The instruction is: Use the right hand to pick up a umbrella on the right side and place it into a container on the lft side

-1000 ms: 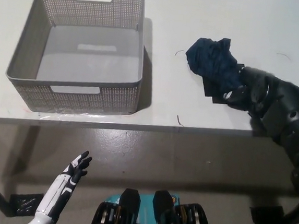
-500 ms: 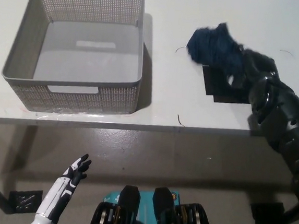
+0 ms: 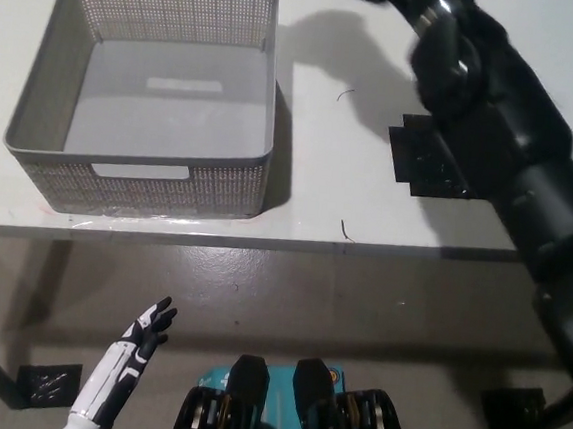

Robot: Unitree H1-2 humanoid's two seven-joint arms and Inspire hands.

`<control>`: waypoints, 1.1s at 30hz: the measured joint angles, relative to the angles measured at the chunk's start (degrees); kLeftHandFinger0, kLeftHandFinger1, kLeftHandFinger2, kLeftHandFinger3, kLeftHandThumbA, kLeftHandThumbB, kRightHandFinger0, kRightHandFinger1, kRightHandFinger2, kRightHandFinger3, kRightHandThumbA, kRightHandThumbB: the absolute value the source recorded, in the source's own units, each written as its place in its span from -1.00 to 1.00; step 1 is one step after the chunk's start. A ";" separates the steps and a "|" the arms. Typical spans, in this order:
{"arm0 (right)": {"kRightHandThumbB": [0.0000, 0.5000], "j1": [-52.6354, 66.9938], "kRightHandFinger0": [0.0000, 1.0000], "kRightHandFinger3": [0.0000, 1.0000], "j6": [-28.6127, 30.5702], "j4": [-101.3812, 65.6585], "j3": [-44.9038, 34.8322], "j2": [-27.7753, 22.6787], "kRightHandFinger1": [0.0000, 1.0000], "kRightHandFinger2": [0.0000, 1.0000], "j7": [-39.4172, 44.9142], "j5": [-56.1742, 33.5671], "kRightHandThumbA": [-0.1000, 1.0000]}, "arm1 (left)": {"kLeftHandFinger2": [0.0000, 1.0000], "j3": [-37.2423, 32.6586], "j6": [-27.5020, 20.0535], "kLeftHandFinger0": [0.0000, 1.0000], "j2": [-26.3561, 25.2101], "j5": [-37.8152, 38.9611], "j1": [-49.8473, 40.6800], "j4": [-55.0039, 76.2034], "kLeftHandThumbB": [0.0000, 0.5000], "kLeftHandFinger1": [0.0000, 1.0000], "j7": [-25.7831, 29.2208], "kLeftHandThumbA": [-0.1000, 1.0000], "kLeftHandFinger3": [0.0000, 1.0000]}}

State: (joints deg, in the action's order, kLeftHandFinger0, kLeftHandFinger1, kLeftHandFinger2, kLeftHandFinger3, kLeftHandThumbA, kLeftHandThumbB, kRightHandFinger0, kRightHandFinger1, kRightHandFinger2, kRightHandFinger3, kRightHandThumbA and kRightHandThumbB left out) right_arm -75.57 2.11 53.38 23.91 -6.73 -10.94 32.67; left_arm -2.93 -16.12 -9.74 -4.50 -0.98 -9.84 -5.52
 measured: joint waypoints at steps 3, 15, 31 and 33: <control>-0.11 -1.86 -1.00 0.37 -0.38 -0.47 0.26 2.50 -0.61 0.47 0.25 0.41 -1.00 | 1.00 -0.16 0.00 1.00 0.00 0.04 -0.34 0.08 0.22 1.00 -0.23 1.00 1.00; 0.02 -3.81 -1.00 0.23 -0.97 4.97 0.29 12.58 -0.83 0.19 0.24 0.89 -1.00 | 1.00 -1.21 -0.01 1.00 -0.01 -0.06 -0.65 0.23 0.27 1.00 -0.27 1.00 1.00; 0.63 2.36 1.00 1.00 -1.44 13.14 0.17 12.43 1.00 1.00 6.78 -0.63 0.61 | 1.00 -3.44 0.09 1.00 -0.90 -0.59 -0.15 0.92 0.20 1.00 -1.56 1.00 1.00; 0.82 2.87 1.00 1.00 -1.44 13.11 0.18 10.66 1.00 1.00 7.72 -0.77 0.77 | 1.00 -3.85 0.19 1.00 -0.89 -0.60 -0.02 0.92 0.22 1.00 -1.93 1.00 1.00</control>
State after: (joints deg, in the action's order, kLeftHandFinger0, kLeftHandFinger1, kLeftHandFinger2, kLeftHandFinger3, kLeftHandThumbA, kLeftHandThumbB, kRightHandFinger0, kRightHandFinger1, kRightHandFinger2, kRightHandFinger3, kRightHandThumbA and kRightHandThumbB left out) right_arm -72.70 0.66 66.49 24.09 3.93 -3.23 31.90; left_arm -6.78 -15.93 -10.63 -5.10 -1.00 -8.92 -7.45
